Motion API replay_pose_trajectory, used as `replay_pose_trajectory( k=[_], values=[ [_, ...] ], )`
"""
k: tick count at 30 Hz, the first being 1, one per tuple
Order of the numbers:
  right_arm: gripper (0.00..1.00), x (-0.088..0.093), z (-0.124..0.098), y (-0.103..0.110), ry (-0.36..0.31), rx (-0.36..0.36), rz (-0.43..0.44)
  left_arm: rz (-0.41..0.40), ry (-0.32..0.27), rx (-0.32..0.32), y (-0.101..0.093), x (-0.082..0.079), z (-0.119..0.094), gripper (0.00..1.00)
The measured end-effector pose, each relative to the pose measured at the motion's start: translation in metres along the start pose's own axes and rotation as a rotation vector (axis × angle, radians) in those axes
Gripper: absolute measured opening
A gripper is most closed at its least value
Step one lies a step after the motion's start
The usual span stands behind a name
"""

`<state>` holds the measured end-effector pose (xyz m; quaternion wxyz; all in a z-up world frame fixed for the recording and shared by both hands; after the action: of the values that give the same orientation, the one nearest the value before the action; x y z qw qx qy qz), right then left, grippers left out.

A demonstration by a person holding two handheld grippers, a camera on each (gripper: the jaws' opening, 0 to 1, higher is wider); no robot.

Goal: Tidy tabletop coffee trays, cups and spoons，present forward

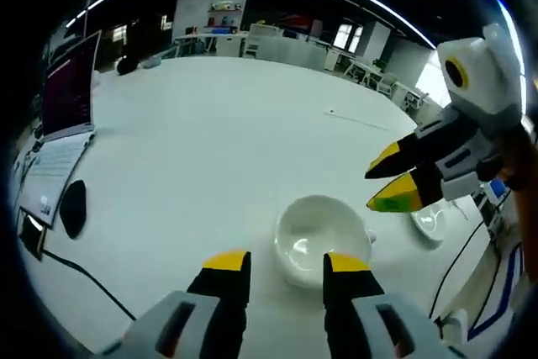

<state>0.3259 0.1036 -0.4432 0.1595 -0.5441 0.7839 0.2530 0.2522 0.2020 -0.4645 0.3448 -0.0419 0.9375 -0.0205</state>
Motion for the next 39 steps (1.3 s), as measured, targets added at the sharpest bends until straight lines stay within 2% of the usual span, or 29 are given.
replay_pose_trajectory(
  k=[4, 5, 10, 15, 18, 21, 25, 30, 32, 39],
  values=[
    [0.22, -0.005, 0.011, -0.009, 0.041, 0.004, 0.028, -0.034, 0.022, -0.003, -0.001, 0.002, 0.003, 0.35],
    [0.23, -0.006, 0.014, -0.011, 0.043, 0.007, 0.033, -0.026, 0.045, -0.008, 0.002, 0.002, 0.006, 0.36],
    [0.23, -0.002, 0.026, -0.016, 0.091, 0.017, 0.038, -0.068, 0.073, -0.010, 0.006, -0.003, 0.011, 0.37],
    [0.23, 0.000, 0.034, -0.028, 0.116, 0.013, 0.092, -0.074, 0.122, -0.036, 0.009, 0.000, 0.016, 0.36],
    [0.21, 0.007, 0.032, -0.020, 0.096, 0.015, 0.124, -0.099, 0.138, -0.042, 0.008, 0.002, 0.018, 0.36],
    [0.21, 0.014, 0.037, -0.022, 0.122, 0.038, 0.139, -0.103, 0.169, -0.036, 0.006, 0.003, 0.022, 0.37],
    [0.20, 0.024, 0.041, -0.015, 0.150, 0.025, 0.170, -0.108, 0.198, -0.068, 0.009, 0.001, 0.029, 0.37],
    [0.19, 0.025, 0.041, -0.016, 0.167, 0.033, 0.177, -0.120, 0.250, -0.086, 0.002, 0.009, 0.024, 0.34],
    [0.19, 0.027, 0.041, -0.015, 0.180, 0.030, 0.186, -0.126, 0.258, -0.091, 0.004, 0.006, 0.027, 0.34],
    [0.17, 0.020, 0.044, -0.022, 0.187, 0.040, 0.208, -0.128, 0.313, -0.107, -0.009, 0.014, 0.029, 0.29]
  ],
)
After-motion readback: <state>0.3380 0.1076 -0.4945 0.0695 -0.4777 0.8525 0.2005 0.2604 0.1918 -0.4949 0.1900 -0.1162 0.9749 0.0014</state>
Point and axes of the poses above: the point that each gripper's makers call its tool centre point, and the gripper's own axes: z roughly forward along the fingers, y roughly to its left, x roughly out of its underside, the point moved 4 cm from there along -z, roughly backward along the fingers, and after that the axes turned 13 degrees about -x, right-handed, at the moved point
